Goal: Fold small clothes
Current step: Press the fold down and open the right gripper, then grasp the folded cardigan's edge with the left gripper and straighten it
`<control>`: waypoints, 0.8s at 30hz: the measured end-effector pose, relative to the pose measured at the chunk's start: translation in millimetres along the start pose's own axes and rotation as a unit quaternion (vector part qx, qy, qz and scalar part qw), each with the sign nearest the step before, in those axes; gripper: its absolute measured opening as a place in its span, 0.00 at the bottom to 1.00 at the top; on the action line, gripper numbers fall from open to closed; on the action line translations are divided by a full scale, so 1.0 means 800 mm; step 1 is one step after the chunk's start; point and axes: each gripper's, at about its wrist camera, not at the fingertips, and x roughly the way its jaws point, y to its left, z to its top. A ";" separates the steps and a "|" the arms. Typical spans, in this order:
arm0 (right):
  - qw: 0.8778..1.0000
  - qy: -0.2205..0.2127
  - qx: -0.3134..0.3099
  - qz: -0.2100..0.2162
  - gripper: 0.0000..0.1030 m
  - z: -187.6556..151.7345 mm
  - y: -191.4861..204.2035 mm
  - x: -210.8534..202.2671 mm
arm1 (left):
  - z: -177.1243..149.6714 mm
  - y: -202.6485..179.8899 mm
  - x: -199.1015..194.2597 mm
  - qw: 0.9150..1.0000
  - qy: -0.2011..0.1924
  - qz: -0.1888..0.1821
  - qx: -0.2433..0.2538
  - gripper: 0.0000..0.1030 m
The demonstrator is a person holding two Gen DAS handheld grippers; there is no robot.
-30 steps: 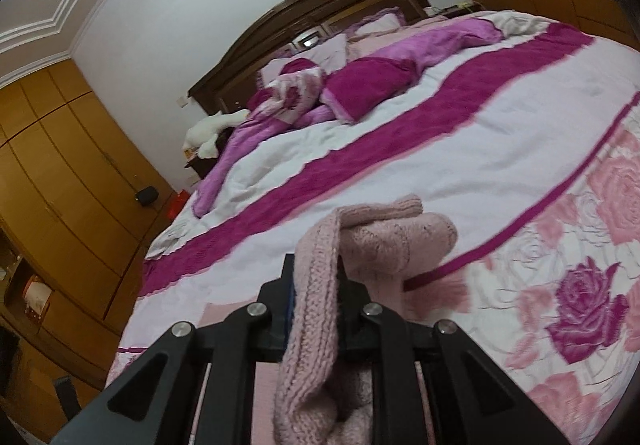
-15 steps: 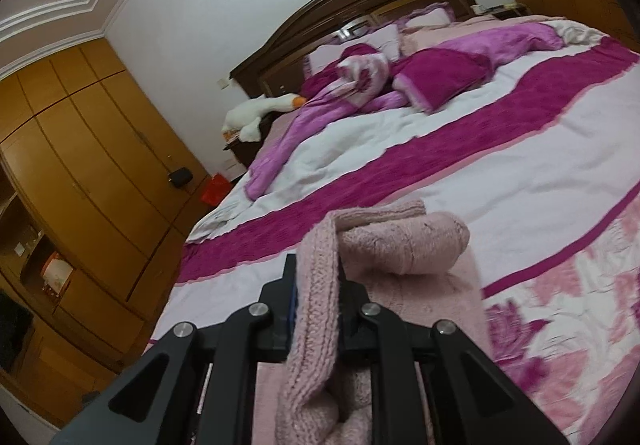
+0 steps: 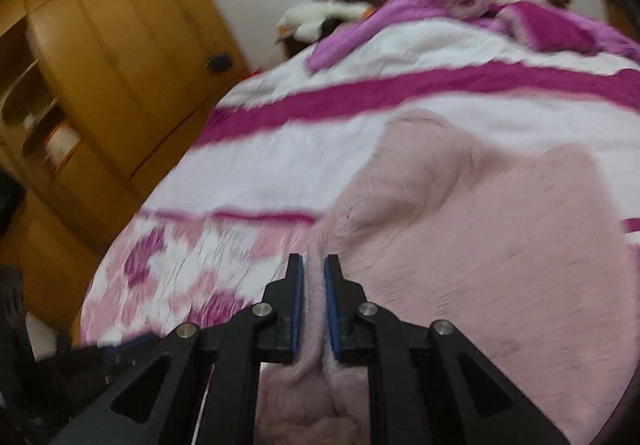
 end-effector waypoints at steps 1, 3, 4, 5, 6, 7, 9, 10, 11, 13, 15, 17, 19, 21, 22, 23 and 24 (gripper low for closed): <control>1.000 0.009 -0.006 0.011 0.11 -0.004 0.004 0.005 | 0.001 0.000 0.000 1.000 0.000 -0.002 0.000 0.00; 1.000 0.004 -0.021 0.011 0.12 -0.007 0.014 0.003 | 0.002 -0.003 -0.001 1.000 -0.002 -0.005 0.003 0.00; 0.999 0.002 -0.027 0.017 0.14 -0.008 0.017 -0.001 | 0.004 -0.006 -0.002 1.000 -0.004 -0.007 0.006 0.00; 0.999 0.003 -0.031 0.024 0.17 -0.008 0.020 -0.004 | 0.005 -0.008 -0.003 1.000 -0.006 -0.009 0.008 0.00; 0.999 0.002 -0.033 0.030 0.19 -0.008 0.023 -0.012 | 0.006 -0.011 -0.004 1.000 -0.007 -0.012 0.010 0.00; 0.999 -0.002 -0.034 0.032 0.23 -0.008 0.024 -0.022 | 0.008 -0.015 -0.006 1.000 -0.008 -0.017 0.012 0.00; 0.999 -0.014 -0.036 0.027 0.34 -0.003 0.023 -0.040 | 0.013 -0.023 -0.009 0.999 -0.011 -0.033 0.014 0.00; 0.999 -0.020 -0.037 0.023 0.41 -0.002 0.021 -0.052 | 0.016 -0.028 -0.011 0.999 -0.011 -0.044 0.014 0.00; 0.999 -0.029 -0.035 0.018 0.44 0.000 0.016 -0.067 | 0.019 -0.034 -0.013 0.998 -0.013 -0.057 0.014 0.00; 0.999 -0.043 -0.023 0.006 0.47 0.004 0.004 -0.092 | 0.025 -0.047 -0.017 0.997 -0.016 -0.076 0.018 0.00; 0.998 -0.053 -0.009 -0.010 0.49 0.009 -0.013 -0.115 | 0.033 -0.064 -0.021 0.995 -0.019 -0.093 0.027 0.00; 0.998 -0.062 0.000 -0.031 0.51 0.012 -0.029 -0.132 | 0.039 -0.081 -0.023 0.993 -0.020 -0.108 0.036 0.00; 0.995 -0.074 0.010 -0.060 0.53 0.015 -0.049 -0.147 | 0.045 -0.098 -0.023 0.991 -0.021 -0.124 0.047 0.02; 0.992 -0.086 0.023 -0.088 0.54 0.015 -0.073 -0.161 | 0.050 -0.117 -0.019 0.988 -0.024 -0.138 0.059 0.08; 0.991 -0.089 0.029 -0.097 0.55 0.015 -0.083 -0.164 | 0.052 -0.125 -0.015 0.987 -0.022 -0.143 0.065 0.10; 0.990 -0.089 0.037 -0.105 0.55 0.014 -0.093 -0.166 | 0.054 -0.134 -0.008 0.986 -0.017 -0.148 0.071 0.10; 0.988 -0.088 0.050 -0.113 0.55 0.013 -0.108 -0.167 | 0.055 -0.140 -0.001 0.986 -0.012 -0.152 0.075 0.10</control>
